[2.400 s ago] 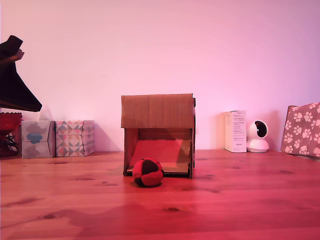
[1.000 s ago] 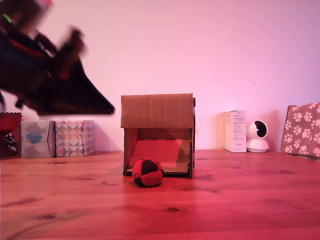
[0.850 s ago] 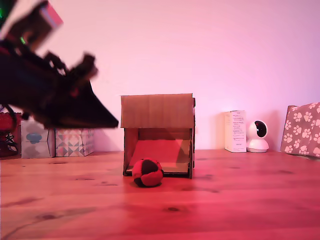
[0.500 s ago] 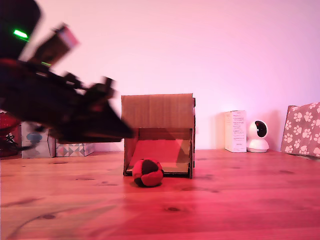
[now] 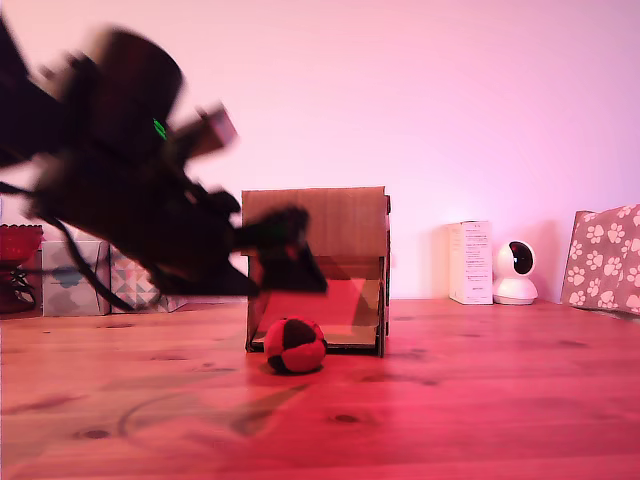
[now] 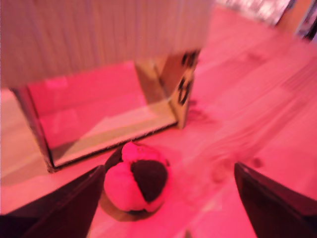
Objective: Drop the footbag into the cardboard dice tower
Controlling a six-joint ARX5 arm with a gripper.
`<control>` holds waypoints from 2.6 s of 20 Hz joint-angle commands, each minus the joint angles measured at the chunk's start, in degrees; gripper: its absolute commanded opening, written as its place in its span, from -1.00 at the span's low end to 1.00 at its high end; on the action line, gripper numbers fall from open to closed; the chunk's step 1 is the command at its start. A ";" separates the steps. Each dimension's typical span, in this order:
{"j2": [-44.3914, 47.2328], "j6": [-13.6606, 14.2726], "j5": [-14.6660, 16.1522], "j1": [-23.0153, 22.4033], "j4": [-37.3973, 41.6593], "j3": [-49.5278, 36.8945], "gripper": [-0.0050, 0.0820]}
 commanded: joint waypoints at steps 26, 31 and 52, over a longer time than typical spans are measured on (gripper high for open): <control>-7.61 -0.46 7.69 2.12 -30.93 8.35 -0.52; -19.34 -0.48 8.50 2.08 -39.04 8.35 -0.52; -6.71 3.26 3.93 4.07 -29.70 32.44 -0.52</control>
